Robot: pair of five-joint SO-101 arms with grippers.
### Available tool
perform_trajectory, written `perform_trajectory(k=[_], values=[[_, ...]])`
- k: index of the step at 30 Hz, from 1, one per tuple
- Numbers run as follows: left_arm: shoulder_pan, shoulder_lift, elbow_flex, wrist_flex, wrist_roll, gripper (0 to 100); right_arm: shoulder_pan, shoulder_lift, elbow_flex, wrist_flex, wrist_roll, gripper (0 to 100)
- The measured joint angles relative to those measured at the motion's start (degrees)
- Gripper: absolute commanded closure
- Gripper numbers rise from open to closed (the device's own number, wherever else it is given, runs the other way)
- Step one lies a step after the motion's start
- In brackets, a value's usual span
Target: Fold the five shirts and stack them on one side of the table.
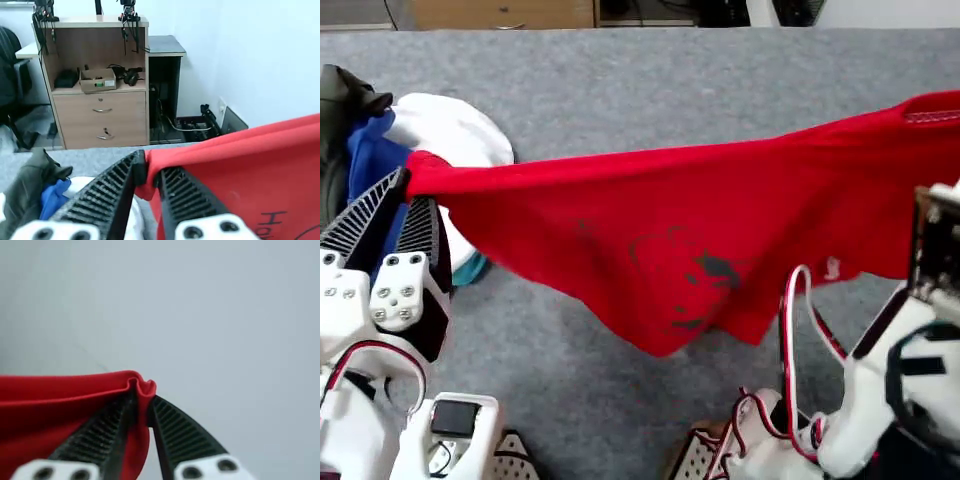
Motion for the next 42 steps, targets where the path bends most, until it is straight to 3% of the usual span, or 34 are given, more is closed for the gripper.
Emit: perform_trajectory(k=[5, 18, 26, 33, 42], values=[[0.0, -0.1, -5.2, 3.2, -6.1, 98, 0.0, -0.1, 0.0, 0.0, 0.0, 99.4], [-0.1, -0.1, -18.1, 11.2, -6.7, 98, 0.1, -3.5, -10.7, 3.2, 0.2, 99.3], [-0.1, -0.1, -13.1, 11.9, -6.8, 98, 0.1, -4.3, -13.2, 3.3, 1.7, 99.3], [0.0, -0.1, 8.1, -3.5, -6.7, 98, 0.1, -3.3, -3.8, 0.2, 4.2, 99.4], [0.2, 3.3, 42.2, -44.0, -6.7, 98, -12.7, 9.8, 20.8, -15.0, 6.6, 99.4]])
